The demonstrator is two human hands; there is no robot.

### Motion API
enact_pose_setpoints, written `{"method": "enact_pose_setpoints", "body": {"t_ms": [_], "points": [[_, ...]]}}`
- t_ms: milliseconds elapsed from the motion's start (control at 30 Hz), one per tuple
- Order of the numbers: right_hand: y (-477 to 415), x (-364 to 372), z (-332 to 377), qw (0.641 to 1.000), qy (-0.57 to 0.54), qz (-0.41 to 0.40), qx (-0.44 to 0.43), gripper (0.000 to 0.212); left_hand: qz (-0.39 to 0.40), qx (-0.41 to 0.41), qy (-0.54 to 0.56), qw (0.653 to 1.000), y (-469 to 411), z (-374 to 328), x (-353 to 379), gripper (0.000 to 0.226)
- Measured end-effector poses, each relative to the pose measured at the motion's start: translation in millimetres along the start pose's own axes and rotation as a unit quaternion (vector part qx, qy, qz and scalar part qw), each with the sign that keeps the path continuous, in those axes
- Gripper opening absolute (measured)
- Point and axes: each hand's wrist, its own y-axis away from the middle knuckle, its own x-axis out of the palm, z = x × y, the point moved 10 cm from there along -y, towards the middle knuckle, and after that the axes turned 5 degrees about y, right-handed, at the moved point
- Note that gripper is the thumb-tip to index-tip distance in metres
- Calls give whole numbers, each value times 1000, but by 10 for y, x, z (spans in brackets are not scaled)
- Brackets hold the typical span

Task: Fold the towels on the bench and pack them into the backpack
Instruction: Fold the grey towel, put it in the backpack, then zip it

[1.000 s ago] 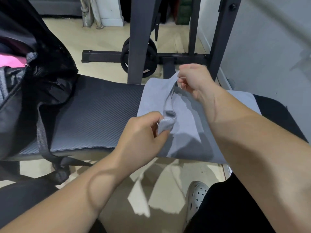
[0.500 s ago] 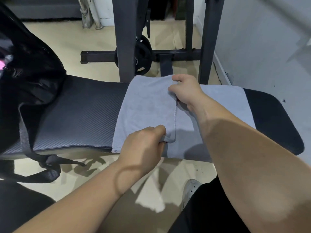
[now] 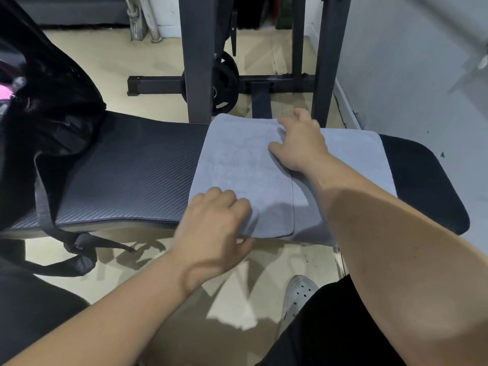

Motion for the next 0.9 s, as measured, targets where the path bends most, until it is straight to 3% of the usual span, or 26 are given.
{"method": "enact_pose_setpoints", "body": {"t_ms": [100,333,500,733,833,900], "points": [[108,-41,246,998,33,-8,-50,60,-38,-41,4,998,220,334,-115,39],[537,539,529,972,150,134,-124,74,-67,-119,60,989,417,834,-122,18],[787,752,465,966,194,113,-126,80,-115,-107,148,977,570,871,-183,14],[791,755,448,969,193,89,-127,81,-172,-163,253,938,634,945,-247,33],[786,748,445,969,195,86,-126,82,-145,-199,259,934,645,1009,-172,21],[782,739,444,970,190,83,-124,81,-68,-195,218,954,622,977,-47,18]]}}
